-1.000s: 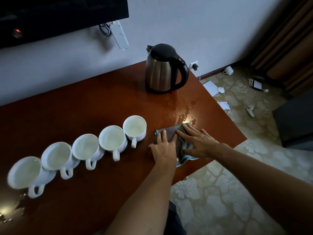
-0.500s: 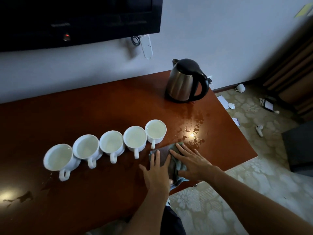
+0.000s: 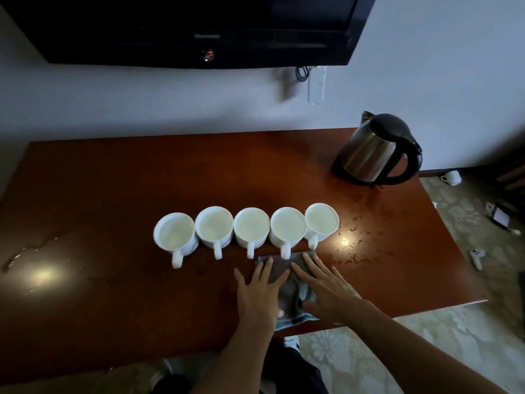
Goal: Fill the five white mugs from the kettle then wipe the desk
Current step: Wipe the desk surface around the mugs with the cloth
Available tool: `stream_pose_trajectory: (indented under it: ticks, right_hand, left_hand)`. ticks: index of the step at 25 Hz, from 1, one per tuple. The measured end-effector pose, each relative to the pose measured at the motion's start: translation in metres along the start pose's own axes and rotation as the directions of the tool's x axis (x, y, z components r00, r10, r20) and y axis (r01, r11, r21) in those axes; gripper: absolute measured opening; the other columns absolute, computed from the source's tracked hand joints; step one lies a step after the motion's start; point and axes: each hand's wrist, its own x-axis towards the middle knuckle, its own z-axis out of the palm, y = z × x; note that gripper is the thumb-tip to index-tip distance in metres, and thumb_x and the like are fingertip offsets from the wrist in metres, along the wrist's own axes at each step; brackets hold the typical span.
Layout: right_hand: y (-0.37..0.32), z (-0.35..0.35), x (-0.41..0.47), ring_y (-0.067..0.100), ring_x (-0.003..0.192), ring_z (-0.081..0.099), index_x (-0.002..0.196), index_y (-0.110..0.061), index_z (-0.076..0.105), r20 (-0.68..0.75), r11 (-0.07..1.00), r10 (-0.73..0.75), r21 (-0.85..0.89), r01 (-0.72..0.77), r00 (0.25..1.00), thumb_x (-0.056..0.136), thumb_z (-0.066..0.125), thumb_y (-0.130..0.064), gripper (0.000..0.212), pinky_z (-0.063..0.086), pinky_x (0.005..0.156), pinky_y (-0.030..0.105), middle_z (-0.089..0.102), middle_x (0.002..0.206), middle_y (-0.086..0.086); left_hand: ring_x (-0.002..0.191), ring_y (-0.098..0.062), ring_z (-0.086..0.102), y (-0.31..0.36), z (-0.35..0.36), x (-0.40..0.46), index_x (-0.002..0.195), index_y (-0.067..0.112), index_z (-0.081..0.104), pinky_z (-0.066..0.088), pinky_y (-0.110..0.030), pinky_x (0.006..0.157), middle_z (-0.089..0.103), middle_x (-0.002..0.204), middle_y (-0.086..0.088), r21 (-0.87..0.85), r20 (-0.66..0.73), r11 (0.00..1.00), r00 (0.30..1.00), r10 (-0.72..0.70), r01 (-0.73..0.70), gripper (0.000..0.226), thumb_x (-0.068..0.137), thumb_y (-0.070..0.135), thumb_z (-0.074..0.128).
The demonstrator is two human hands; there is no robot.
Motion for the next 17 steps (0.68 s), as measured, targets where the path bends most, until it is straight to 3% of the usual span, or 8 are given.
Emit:
stream_pose_trajectory:
  ticks: [13, 17]
  right_hand:
    - [-0.108, -0.006, 0.029, 0.029, 0.157, -0.018, 0.162, -0.038, -0.005, 0.029, 0.992, -0.123, -0.034, 0.124, 0.992, 0.096, 0.049, -0.062, 0.089, 0.009, 0.125, 0.055, -0.021, 0.171, 0.001]
    - [-0.147, -0.004, 0.038, 0.029, 0.157, -0.019, 0.161, -0.040, -0.009, 0.043, 0.984, -0.159, -0.077, 0.162, 0.986, 0.098, 0.045, -0.066, 0.088, 0.004, 0.125, 0.053, -0.022, 0.170, 0.000]
  left_hand:
    - [0.158, -0.024, -0.017, -0.110, 0.007, -0.050, 0.158, 0.050, -0.012, -0.005, -0.067, 0.122, -0.019, 0.171, 0.003, -0.003, 0.062, 0.998, 0.997, -0.055, 0.055, 0.091, 0.096, 0.061, 0.054]
    - [0.157, -0.023, -0.019, -0.149, 0.015, -0.065, 0.157, 0.050, -0.014, -0.008, -0.067, 0.121, -0.023, 0.170, 0.003, 0.011, 0.098, 0.997, 0.992, -0.078, 0.078, 0.094, 0.095, 0.061, 0.056]
